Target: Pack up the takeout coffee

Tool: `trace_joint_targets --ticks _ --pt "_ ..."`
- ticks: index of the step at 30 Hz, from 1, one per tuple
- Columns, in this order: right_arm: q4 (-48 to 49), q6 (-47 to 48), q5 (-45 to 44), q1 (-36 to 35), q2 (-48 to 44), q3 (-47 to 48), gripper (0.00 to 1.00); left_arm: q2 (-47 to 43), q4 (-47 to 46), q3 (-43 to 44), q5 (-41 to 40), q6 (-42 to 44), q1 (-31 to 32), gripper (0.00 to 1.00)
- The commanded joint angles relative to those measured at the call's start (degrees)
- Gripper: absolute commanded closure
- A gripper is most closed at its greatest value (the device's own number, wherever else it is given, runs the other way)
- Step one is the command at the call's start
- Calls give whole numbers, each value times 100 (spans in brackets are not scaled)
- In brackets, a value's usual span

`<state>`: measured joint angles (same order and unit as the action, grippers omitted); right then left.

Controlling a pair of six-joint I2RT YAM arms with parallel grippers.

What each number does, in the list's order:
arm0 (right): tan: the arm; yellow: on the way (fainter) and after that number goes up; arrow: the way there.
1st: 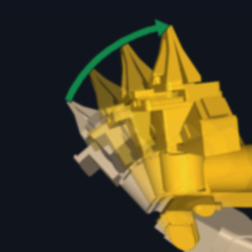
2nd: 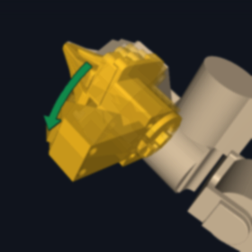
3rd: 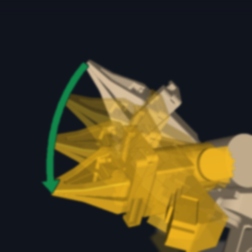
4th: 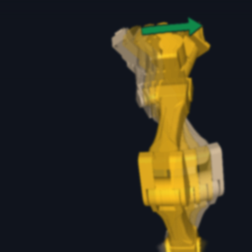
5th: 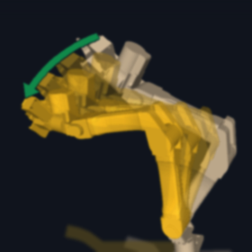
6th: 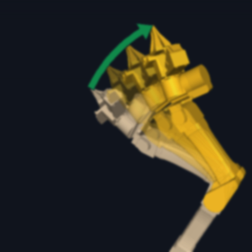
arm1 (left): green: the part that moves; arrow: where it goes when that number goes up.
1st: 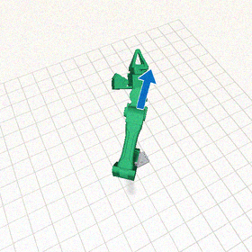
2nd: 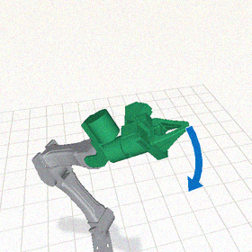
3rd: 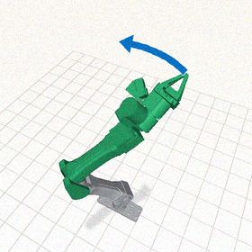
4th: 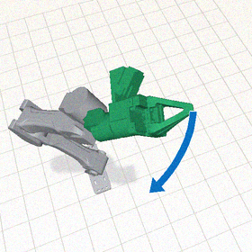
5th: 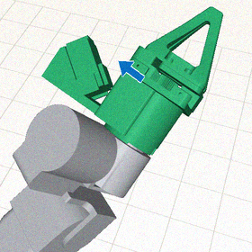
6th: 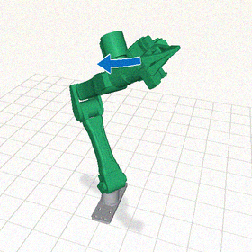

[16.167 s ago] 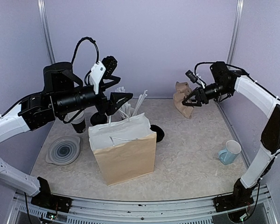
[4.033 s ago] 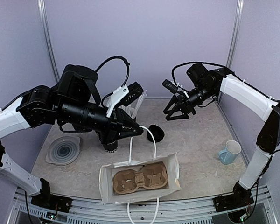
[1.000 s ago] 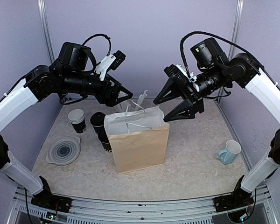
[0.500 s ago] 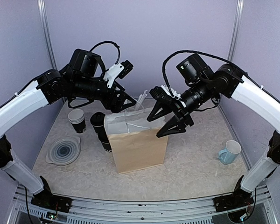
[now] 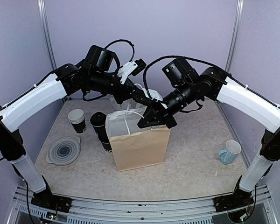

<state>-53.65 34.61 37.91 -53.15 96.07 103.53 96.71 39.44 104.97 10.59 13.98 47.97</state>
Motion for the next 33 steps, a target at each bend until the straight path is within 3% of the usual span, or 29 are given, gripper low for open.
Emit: trace_joint_targets --ticks 1,12,33 --pt "31 83 -66 32 -421 576 100 -299 -326 397 416 -71 121 100" --pt "-454 402 200 111 -409 1668 100 -68 -207 1340 441 -62 176 100" --pt "-530 466 186 111 -641 1191 100 -38 -200 1214 466 -107 181 100"
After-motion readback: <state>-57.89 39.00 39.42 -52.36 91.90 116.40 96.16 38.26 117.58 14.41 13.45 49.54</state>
